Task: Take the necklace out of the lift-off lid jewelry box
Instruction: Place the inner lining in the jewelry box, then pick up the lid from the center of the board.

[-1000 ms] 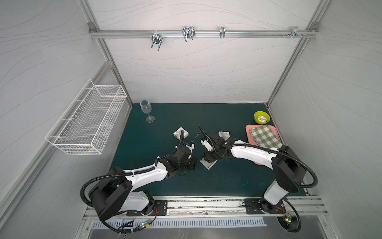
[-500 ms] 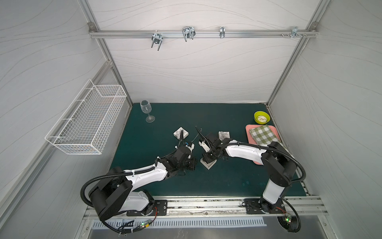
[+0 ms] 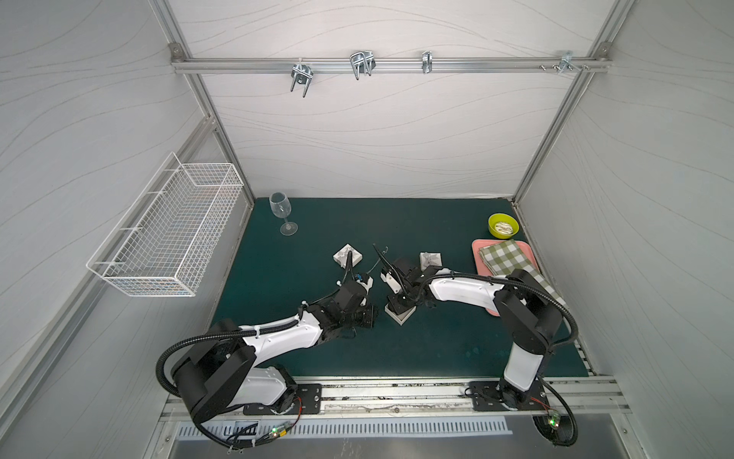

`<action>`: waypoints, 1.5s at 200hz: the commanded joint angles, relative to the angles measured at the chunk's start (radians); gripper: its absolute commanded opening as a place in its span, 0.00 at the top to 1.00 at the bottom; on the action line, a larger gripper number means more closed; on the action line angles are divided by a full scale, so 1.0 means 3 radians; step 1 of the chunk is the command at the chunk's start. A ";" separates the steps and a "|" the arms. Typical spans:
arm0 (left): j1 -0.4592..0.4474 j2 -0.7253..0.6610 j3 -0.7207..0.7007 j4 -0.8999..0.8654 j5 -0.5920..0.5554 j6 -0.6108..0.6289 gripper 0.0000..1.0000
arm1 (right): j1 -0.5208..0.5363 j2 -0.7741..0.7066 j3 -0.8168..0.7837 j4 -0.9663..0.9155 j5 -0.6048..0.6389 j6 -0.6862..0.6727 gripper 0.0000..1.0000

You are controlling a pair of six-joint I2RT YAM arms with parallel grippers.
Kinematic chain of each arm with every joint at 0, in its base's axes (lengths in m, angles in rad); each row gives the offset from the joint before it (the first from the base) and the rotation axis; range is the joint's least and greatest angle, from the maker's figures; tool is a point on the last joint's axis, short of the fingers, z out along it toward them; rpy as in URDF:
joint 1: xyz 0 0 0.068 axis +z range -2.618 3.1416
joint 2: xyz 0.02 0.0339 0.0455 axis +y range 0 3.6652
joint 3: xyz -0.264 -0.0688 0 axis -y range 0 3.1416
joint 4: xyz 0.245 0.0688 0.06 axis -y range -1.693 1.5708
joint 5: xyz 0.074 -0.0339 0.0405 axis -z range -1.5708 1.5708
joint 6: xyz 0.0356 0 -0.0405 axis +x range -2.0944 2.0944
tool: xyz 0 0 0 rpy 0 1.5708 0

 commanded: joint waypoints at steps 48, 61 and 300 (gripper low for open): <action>0.0023 -0.0289 0.0008 -0.0234 -0.0134 0.0090 0.70 | -0.0043 -0.0477 0.0300 -0.0545 0.0200 -0.0156 0.44; 0.0022 -0.0313 -0.0026 -0.0230 -0.0103 0.0060 0.70 | -0.0136 -0.0566 0.0329 -0.0565 0.0174 -0.0197 0.41; -0.0556 0.0153 0.0534 -0.0353 -0.0186 0.0331 0.75 | -0.1846 0.1163 0.1831 -0.0939 -0.0979 -0.0804 0.39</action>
